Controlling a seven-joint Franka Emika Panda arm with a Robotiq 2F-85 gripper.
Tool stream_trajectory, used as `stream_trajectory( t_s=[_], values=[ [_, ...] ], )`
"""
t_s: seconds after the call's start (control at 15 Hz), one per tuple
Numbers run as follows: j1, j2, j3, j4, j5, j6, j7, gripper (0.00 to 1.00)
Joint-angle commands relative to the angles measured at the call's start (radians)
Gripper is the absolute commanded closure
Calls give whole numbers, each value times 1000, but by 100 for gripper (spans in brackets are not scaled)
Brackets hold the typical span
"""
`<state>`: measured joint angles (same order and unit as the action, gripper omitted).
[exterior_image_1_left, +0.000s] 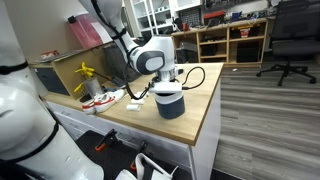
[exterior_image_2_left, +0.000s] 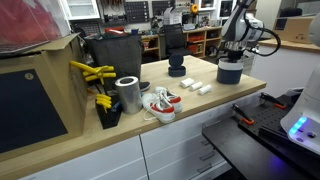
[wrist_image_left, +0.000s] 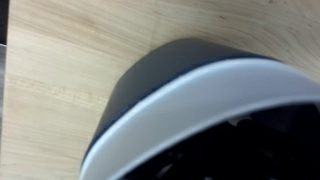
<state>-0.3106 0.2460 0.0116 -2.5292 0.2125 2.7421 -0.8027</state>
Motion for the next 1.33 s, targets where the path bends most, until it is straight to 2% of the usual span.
stream_trajectory(
  t_s=[0.0, 0.13, 0.33, 0.6, 0.8, 0.93, 1.07, 1.27],
  values=[
    [-13, -112, 21, -40, 66, -18, -34, 100],
    [-4, -167, 14, -31, 114, -37, -25, 100],
    [38, -239, -32, -11, 107, -69, 22, 100],
    [85, -274, -92, 9, -9, -143, 127, 100],
    [105, -253, -117, 30, -150, -232, 267, 100],
    [113, -243, -127, 39, -203, -272, 327, 100],
    [121, -232, -131, 40, -213, -271, 348, 100],
    [126, -209, -130, 22, -203, -203, 353, 100]
  ],
)
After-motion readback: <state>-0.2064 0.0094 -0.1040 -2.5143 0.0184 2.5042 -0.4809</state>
